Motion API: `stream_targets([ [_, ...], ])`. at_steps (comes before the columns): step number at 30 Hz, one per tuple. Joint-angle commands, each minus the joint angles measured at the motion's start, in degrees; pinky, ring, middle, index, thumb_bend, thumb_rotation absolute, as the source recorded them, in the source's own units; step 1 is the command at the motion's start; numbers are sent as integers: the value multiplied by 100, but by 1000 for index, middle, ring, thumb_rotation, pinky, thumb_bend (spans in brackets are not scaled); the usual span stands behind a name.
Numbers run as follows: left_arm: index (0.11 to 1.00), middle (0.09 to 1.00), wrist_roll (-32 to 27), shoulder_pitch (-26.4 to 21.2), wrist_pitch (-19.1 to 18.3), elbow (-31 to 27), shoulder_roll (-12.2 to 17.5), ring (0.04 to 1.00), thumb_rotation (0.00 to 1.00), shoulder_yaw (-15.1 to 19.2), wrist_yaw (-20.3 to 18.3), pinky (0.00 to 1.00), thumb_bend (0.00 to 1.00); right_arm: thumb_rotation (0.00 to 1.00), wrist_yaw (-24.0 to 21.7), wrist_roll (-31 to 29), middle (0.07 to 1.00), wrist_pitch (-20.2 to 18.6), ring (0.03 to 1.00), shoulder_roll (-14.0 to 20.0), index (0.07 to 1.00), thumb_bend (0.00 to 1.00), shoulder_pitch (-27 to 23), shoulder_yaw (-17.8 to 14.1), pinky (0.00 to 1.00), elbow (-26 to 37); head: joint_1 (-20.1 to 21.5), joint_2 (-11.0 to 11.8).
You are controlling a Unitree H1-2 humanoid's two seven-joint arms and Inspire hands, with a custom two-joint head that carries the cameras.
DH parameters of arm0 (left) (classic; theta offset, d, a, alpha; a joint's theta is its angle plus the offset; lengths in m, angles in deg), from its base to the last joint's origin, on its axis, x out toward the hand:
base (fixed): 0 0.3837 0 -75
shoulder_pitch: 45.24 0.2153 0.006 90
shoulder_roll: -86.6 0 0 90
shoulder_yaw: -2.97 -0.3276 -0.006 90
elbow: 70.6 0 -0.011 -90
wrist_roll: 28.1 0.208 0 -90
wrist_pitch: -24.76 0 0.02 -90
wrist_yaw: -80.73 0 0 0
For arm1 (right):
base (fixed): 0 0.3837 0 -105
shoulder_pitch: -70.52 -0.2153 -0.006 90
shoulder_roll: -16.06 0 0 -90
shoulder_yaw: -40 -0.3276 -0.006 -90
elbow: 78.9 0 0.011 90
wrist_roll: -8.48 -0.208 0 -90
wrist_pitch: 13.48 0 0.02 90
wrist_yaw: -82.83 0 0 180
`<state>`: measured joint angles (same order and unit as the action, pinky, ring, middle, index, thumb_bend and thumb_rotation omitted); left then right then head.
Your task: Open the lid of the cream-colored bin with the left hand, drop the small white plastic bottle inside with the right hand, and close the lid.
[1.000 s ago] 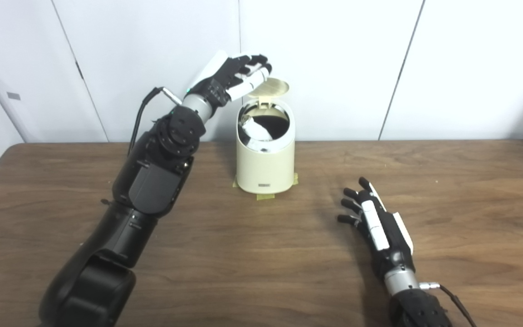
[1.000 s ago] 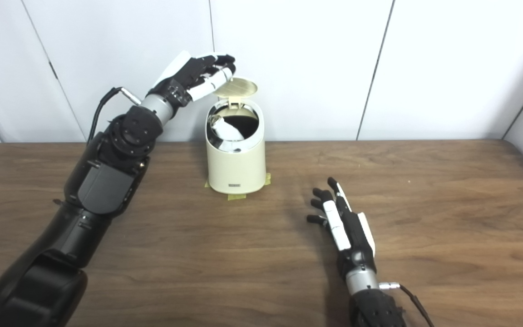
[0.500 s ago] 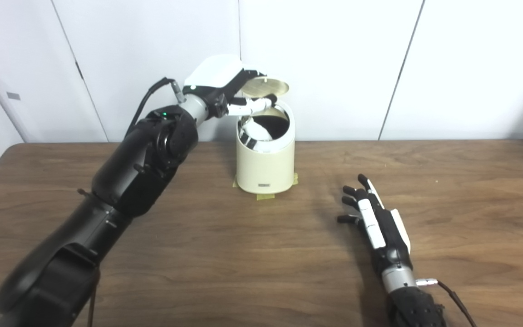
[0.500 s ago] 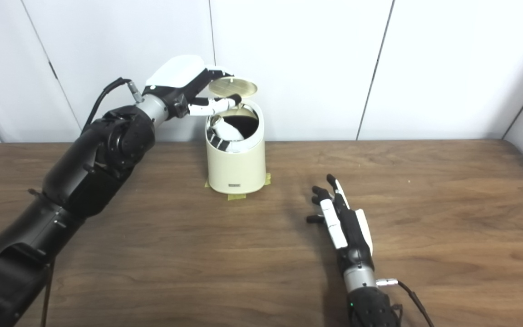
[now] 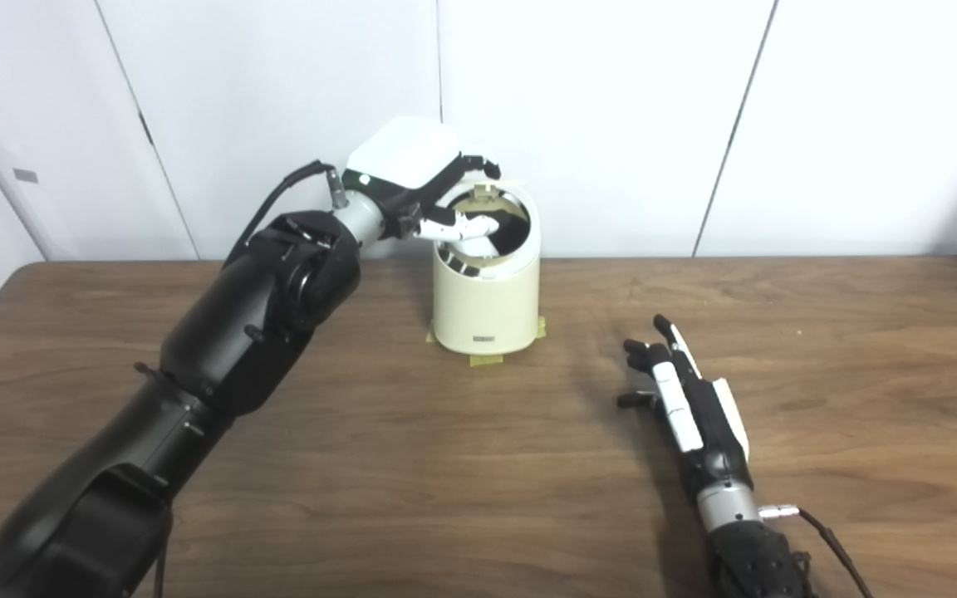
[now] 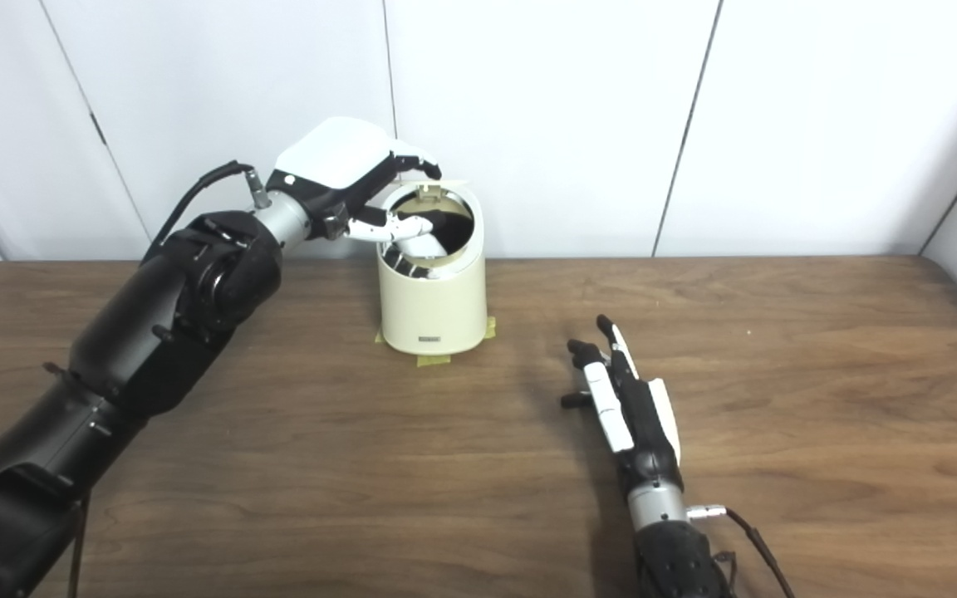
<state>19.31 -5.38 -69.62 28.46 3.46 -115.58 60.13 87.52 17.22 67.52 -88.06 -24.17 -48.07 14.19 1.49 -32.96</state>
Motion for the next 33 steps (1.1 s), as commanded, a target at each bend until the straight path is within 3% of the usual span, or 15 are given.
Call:
stream_targets([
  [1, 811, 822, 90, -229, 98, -233, 81, 850, 763, 111, 18, 821, 470, 964, 43, 118, 819, -122, 840, -18, 962, 546, -65, 8, 718, -44, 21, -13],
  [8, 805, 807, 210, 19, 250, -357, 127, 834, 790, 161, -15, 913, 462, 970, 51, 127, 818, -148, 847, 18, 962, 545, -63, 8, 740, 19, 23, -75],
  [18, 800, 815, 558, 314, 400, -554, 185, 855, 817, 102, -168, 940, 470, 968, 30, 160, 816, -259, 847, 36, 952, 547, -15, -5, 734, 114, 46, -145],
  [25, 823, 842, 1048, 483, 307, -957, 210, 895, 863, 2, -700, 998, 482, 974, 39, 186, 810, -297, 841, 48, 945, 545, -9, -9, 735, 124, 31, -173],
  [33, 839, 875, 1278, 632, 258, -1172, 175, 937, 841, -2, -1214, 1000, 485, 971, 53, 243, 800, -362, 834, 34, 936, 540, -22, 17, 734, 154, 68, -248],
])
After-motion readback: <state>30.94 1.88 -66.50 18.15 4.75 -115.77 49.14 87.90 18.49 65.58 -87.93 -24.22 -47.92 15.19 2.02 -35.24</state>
